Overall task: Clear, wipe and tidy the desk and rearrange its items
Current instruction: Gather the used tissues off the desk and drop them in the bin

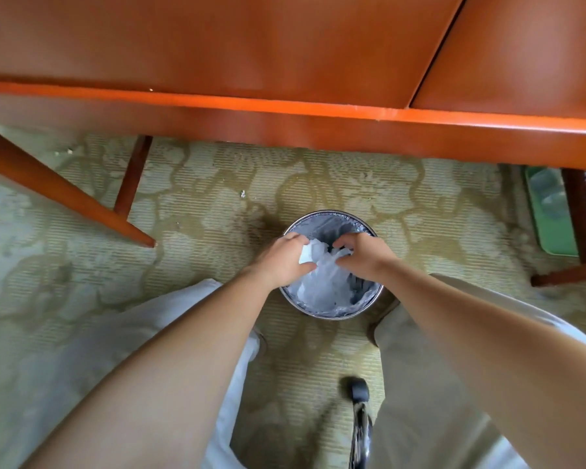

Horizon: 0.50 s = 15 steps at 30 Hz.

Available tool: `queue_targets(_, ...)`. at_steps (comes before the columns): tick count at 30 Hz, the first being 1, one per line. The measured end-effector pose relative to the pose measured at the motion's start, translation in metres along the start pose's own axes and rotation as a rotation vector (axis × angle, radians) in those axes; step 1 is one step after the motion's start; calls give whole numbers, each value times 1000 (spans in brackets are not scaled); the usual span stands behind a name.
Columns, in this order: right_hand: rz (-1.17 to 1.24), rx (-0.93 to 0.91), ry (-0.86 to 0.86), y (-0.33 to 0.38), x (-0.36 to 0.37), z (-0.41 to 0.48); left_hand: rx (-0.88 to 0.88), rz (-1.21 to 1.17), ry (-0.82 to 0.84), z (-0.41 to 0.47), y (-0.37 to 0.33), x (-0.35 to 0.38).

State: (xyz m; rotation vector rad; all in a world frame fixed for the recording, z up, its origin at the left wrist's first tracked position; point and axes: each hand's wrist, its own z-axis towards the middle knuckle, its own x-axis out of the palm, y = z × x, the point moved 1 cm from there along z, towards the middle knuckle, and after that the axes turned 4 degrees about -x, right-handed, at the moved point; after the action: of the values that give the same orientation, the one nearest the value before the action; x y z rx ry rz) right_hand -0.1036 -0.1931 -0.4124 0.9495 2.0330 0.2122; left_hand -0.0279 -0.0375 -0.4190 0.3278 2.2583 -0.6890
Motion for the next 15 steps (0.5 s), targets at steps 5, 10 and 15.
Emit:
queue_targets(5, -57, -66, -20, 28, -10, -33, 5, 53, -83, -45, -1, -33)
queue_targets(10, -140, -191, -79, 83, -34, -81, 5, 82, -185, -109, -2, -78)
queue_targets(15, -265, -365, -170, 153, -65, -143, -15, 124, -330, -185, -5, -132)
